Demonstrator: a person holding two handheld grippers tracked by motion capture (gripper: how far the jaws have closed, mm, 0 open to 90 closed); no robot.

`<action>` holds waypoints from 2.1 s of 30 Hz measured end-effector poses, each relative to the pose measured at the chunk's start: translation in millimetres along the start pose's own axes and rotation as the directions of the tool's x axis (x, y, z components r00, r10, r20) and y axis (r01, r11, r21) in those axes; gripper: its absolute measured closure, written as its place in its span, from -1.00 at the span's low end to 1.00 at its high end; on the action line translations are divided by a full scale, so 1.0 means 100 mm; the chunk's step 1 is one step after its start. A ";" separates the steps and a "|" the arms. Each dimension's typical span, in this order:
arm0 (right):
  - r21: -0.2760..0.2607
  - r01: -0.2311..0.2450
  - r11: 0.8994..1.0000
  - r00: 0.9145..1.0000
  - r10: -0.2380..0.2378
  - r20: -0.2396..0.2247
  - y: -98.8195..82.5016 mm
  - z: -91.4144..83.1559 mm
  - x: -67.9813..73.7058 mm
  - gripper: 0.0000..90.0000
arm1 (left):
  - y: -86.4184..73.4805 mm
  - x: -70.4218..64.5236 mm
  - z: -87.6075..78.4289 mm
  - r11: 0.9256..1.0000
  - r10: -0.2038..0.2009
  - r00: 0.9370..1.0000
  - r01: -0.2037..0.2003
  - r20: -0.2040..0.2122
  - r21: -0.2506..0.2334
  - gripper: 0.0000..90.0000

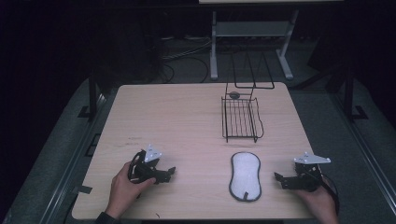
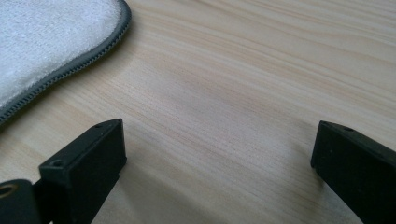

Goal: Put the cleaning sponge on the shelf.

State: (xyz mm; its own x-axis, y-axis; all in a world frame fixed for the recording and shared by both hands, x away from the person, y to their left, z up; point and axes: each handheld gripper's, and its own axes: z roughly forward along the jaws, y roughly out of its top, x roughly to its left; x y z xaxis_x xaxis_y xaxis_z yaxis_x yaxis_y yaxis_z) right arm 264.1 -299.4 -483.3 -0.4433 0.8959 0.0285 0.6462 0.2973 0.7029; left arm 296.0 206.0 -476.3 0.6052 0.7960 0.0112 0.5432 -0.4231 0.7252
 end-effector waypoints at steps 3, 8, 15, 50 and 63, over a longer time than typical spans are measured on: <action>0.003 0.003 1.000 1.000 -0.003 -0.004 0.00 0.00 0.00 -0.94 | 0.00 0.00 0.00 1.000 0.000 1.000 0.000 0.000 0.000 -0.72; 0.013 -0.008 1.000 1.000 0.008 -0.020 0.03 -0.05 -0.01 -0.68 | 0.00 0.00 0.00 1.000 -0.001 1.000 0.001 0.000 -0.001 -0.72; -0.031 -0.003 1.000 0.997 0.001 -0.078 0.15 -0.19 0.04 -0.08 | 0.00 0.00 0.00 1.000 0.003 1.000 -0.003 0.000 0.002 -0.72; -0.027 0.137 0.990 0.949 -0.139 -0.283 0.85 0.36 0.63 1.00 | 0.00 0.00 0.00 1.000 0.003 1.000 -0.003 0.000 0.003 -0.72; 0.002 0.183 0.983 0.949 -0.176 -0.262 0.84 0.44 0.69 1.00 | 0.00 0.00 0.00 1.000 0.003 1.000 -0.003 0.000 0.003 -0.72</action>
State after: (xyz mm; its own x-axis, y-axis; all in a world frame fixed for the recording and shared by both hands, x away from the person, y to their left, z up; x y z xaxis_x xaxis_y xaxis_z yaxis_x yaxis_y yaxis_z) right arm 315.0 -198.4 -454.0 -0.6974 0.7111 0.0895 0.5553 0.4571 0.6948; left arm 296.0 206.2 -476.2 0.6070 0.7946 0.0136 0.5427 -0.4269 0.7233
